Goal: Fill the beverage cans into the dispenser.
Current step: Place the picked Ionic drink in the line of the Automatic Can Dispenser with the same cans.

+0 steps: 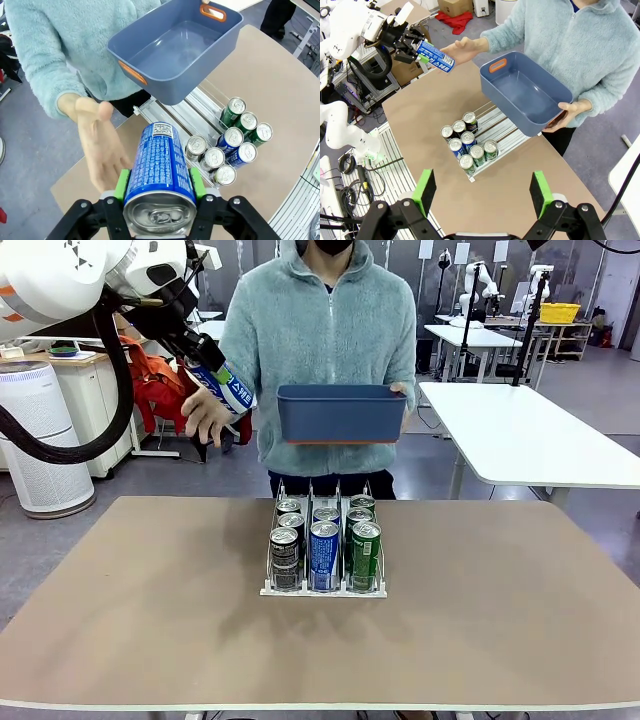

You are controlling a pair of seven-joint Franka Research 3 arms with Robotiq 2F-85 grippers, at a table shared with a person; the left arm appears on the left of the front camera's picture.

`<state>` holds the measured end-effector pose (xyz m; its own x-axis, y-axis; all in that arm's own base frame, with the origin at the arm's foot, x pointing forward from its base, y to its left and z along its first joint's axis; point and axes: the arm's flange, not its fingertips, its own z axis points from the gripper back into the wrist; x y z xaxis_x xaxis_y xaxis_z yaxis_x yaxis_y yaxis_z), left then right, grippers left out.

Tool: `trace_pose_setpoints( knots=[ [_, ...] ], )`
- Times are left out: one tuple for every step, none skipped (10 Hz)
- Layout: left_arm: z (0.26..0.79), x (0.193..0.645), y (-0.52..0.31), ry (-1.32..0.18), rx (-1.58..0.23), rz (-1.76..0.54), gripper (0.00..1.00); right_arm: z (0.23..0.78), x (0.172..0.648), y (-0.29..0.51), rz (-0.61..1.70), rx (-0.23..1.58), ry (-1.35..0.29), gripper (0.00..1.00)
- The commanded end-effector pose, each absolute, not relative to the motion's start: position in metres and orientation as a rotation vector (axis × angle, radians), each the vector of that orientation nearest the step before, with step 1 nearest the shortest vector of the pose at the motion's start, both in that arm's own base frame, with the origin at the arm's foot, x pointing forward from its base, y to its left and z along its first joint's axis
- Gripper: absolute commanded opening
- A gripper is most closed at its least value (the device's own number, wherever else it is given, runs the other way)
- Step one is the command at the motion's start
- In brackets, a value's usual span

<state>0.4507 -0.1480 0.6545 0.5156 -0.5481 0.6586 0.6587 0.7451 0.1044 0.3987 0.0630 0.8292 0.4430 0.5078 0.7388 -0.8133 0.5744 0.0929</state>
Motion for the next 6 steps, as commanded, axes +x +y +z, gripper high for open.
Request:
trace_pose_setpoints(
  knots=[
    [0.6568,0.4498,-0.1473,-0.734,-0.165,-0.73,0.44,0.8297,0.3981,0.0625,0.861,0.48,-0.718,1.0],
    [0.6568,0.4498,-0.1473,-0.734,-0.165,-0.73,0.44,0.8297,0.3981,0.0625,0.861,0.48,-0.718,1.0],
    [0.6568,0.4498,-0.1473,-0.734,-0.165,-0.73,0.44,0.8297,0.3981,0.0625,0.861,0.48,-0.718,1.0],
    [0.6568,0.4498,-0.1473,-0.734,-0.165,-0.73,0.44,0.8297,0.3981,0.0625,0.861,0.48,-0.718,1.0],
    [0.6545,0.4507,-0.148,-0.728,-0.166,-0.729,0.57,0.8297,0.3981,0.0625,0.861,0.48,-0.718,1.0],
    [0.658,0.444,-0.1462,-0.705,-0.163,-0.695,0.57,0.8297,0.3981,0.0625,0.861,0.48,-0.718,1.0]
  ],
)
